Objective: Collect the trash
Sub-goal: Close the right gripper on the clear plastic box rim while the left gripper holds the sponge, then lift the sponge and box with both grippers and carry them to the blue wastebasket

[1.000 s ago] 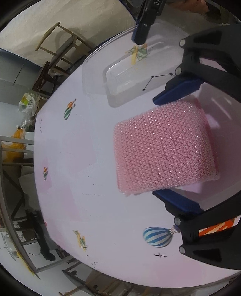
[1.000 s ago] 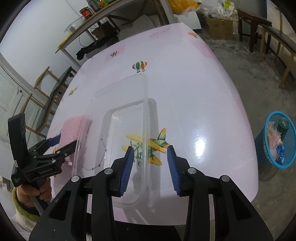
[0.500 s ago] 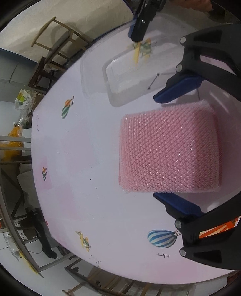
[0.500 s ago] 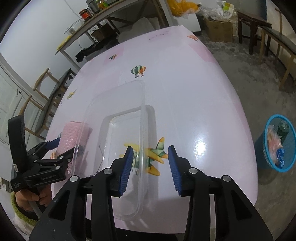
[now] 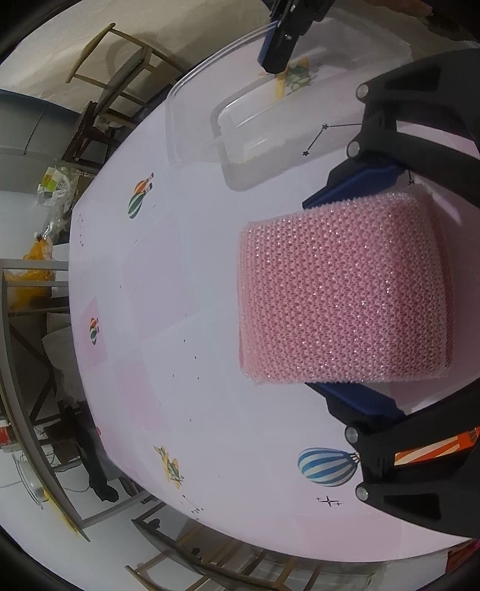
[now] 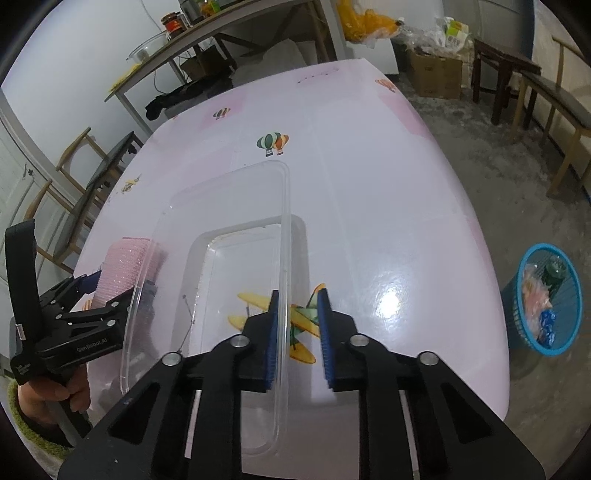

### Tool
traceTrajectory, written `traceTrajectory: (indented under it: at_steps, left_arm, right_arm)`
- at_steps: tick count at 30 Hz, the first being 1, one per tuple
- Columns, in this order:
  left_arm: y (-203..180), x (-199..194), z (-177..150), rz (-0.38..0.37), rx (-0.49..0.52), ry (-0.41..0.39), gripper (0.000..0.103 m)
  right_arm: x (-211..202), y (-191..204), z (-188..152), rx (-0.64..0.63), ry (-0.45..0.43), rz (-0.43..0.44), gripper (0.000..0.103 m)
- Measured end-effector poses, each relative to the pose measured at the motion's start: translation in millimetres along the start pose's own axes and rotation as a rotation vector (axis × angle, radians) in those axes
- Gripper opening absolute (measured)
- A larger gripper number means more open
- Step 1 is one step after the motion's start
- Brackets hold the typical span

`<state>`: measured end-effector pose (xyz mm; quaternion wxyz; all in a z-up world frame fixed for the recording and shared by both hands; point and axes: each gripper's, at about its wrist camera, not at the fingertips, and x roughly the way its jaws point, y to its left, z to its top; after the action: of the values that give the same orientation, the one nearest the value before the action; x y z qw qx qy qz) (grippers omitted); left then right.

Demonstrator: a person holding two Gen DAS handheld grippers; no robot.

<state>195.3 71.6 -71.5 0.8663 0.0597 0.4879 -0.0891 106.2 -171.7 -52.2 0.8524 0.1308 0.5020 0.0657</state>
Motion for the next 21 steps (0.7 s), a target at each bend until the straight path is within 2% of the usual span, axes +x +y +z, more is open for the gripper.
traceTrajectory:
  at_steps: [9,21]
  left_arm:
    - [-2.4,-2.7,-1.6,0.021,0.009,-0.021,0.08]
    - [-3.8,-9.1,-2.5,0.035,0.01,-0.043,0.08]
  right_arm:
    - [1.1,0.5,-1.4,0.0,-0.004,-0.008,0.003]
    - [-2.1,-0.3,-1.4,0.003,-0.017,-0.015,0.002]
